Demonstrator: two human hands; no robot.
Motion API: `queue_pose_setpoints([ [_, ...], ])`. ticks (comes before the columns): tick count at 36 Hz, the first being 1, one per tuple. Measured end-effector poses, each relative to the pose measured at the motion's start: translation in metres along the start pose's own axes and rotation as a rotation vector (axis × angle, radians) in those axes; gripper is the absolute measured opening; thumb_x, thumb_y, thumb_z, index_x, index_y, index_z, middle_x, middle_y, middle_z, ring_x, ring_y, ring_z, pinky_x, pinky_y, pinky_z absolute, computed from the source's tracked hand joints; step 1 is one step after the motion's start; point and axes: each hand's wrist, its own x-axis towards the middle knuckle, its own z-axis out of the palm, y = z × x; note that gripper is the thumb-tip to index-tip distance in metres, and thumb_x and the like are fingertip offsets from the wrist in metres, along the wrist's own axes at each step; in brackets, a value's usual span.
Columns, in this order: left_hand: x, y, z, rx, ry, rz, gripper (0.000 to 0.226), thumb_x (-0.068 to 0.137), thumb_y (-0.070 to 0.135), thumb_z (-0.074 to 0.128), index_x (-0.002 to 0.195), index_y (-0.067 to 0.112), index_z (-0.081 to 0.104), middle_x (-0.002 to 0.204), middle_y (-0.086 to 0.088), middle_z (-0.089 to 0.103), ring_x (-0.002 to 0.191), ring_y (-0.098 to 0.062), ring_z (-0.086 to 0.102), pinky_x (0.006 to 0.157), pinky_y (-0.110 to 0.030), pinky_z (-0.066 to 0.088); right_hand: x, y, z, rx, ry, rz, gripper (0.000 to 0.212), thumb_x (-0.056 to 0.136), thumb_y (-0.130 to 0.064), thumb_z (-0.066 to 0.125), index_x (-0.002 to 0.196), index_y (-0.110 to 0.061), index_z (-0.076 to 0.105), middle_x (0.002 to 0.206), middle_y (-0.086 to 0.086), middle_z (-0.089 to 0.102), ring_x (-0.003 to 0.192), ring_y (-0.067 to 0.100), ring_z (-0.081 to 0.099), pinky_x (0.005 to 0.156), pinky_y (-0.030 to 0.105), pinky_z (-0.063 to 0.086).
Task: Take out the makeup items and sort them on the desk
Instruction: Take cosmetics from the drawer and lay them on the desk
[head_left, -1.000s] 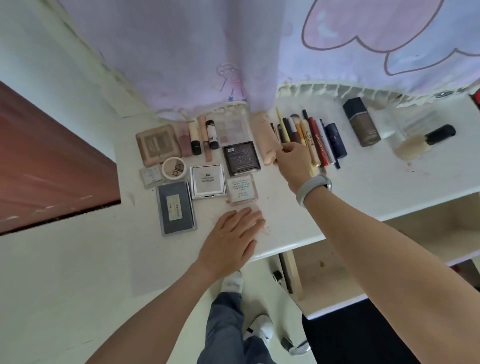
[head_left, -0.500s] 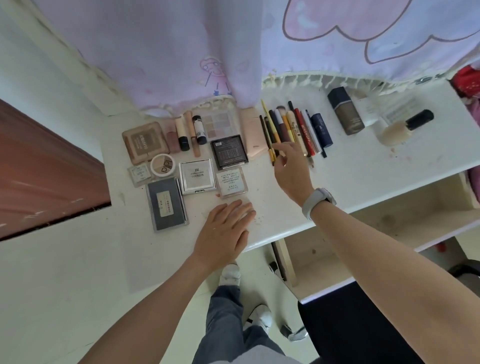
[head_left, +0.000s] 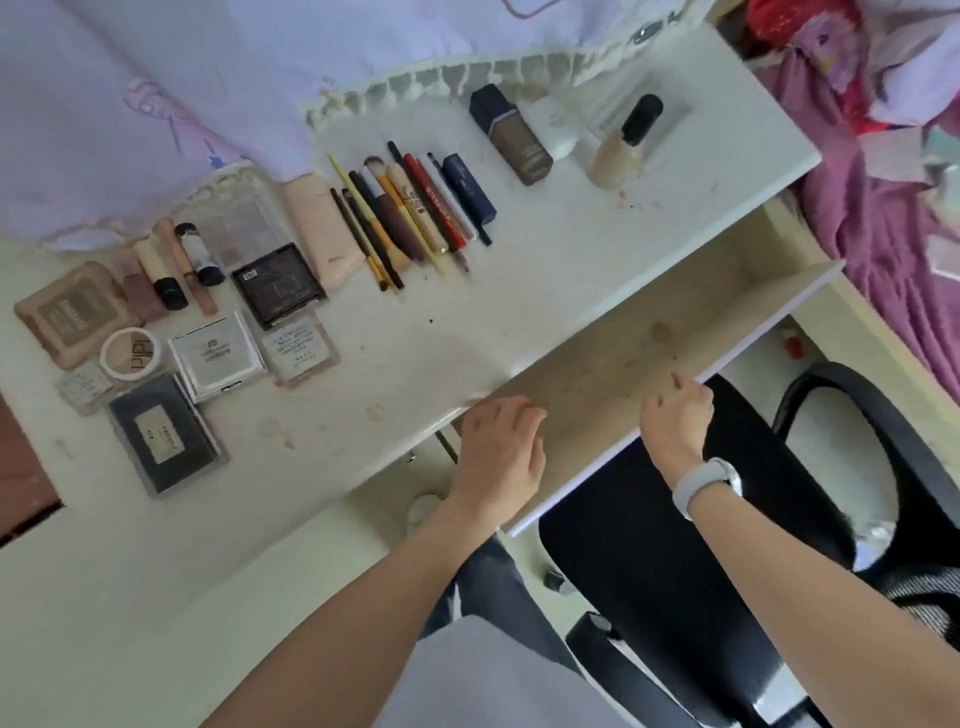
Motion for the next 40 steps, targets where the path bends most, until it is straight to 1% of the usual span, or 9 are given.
queue_pose_setpoints([
  [3,0.011,0.029,0.019,0.021,-0.1,0.025,0.027,0.081,0.026,0.048,0.101,0.016,0.065,0.102,-0.001,0.064,0.094,-0.023,0.06,0.075,-0.036,0.045,0.022,0.013,-0.007,0.098,-0.002,0.138,0.042,0.092,-0.009,0.043,0.133,-0.002,0.039,0.135,0.015,0.033,0.108,0.03,0.045,0.089,0.035,0.037],
  [7,0.025,0.055,0.045,0.028,-0.327,0.03,0.037,0.08,0.038,0.065,0.107,0.013,0.059,0.098,-0.003,0.063,0.082,-0.024,0.061,0.065,-0.034,0.048,0.047,0.021,-0.011,0.204,-0.064,0.239,0.012,0.09,-0.018,0.046,0.097,-0.009,0.043,0.099,0.012,0.052,0.083,0.026,0.054,0.063,0.031,0.041],
  [10,0.034,0.065,0.06,0.072,-0.513,-0.002,0.046,0.087,0.047,0.058,0.118,0.013,0.051,0.1,-0.004,0.059,0.085,-0.025,0.059,0.069,-0.035,0.044,0.062,0.025,-0.013,0.247,-0.073,0.287,0.011,0.088,-0.019,0.047,0.095,-0.011,0.043,0.089,0.011,0.057,0.082,0.028,0.059,0.075,0.041,0.054],
  [15,0.039,0.062,0.073,0.127,-0.445,0.024,0.035,0.062,0.033,0.084,0.088,0.019,0.064,0.069,0.005,0.059,0.051,-0.015,0.055,0.042,-0.021,0.032,0.074,0.03,-0.014,0.264,-0.079,0.3,0.007,0.085,-0.016,0.047,0.089,-0.011,0.044,0.09,0.017,0.063,0.083,0.031,0.064,0.078,0.049,0.056],
  [22,0.04,0.054,0.074,0.117,-0.267,0.113,0.024,0.059,0.021,0.075,0.083,0.021,0.071,0.055,0.007,0.056,0.047,-0.016,0.051,0.053,-0.023,0.036,0.072,0.027,-0.018,0.291,-0.026,0.252,0.006,0.081,-0.014,0.05,0.082,-0.009,0.046,0.072,0.01,0.058,0.078,0.033,0.064,0.076,0.048,0.056],
  [28,0.053,0.045,0.054,0.161,-0.069,0.217,0.015,0.067,0.029,0.068,0.079,0.021,0.07,0.075,0.006,0.064,0.078,-0.02,0.054,0.07,-0.035,0.037,0.068,0.011,-0.027,0.27,0.004,0.137,0.016,0.087,-0.015,0.049,0.074,-0.015,0.039,0.059,-0.002,0.046,0.054,0.015,0.043,0.055,0.029,0.04],
  [32,0.063,0.038,0.038,0.29,-0.078,0.128,0.054,0.059,0.038,0.074,0.109,0.019,0.065,0.122,-0.006,0.058,0.117,-0.028,0.047,0.092,-0.046,0.032,0.067,0.001,-0.027,0.364,-0.063,0.134,0.026,0.091,-0.018,0.051,0.071,-0.016,0.035,0.061,-0.003,0.041,0.05,0.01,0.041,0.048,0.021,0.038],
  [36,0.072,0.034,0.027,0.38,-0.14,-0.007,0.094,0.056,0.055,0.077,0.134,0.012,0.048,0.146,-0.015,0.039,0.136,-0.036,0.031,0.107,-0.056,0.021,0.073,-0.005,-0.024,0.468,-0.144,0.127,0.011,0.095,-0.016,0.045,0.085,-0.012,0.044,0.067,0.002,0.047,0.065,0.019,0.049,0.074,0.042,0.055],
  [40,0.081,0.021,0.025,0.383,-0.14,-0.054,0.096,0.059,0.055,0.075,0.136,0.006,0.046,0.146,-0.018,0.039,0.135,-0.038,0.035,0.106,-0.059,0.027,0.084,-0.017,-0.022,0.464,-0.234,0.137,0.02,0.094,-0.011,0.036,0.107,-0.019,0.05,0.093,0.018,0.057,0.084,0.034,0.057,0.09,0.06,0.045],
])
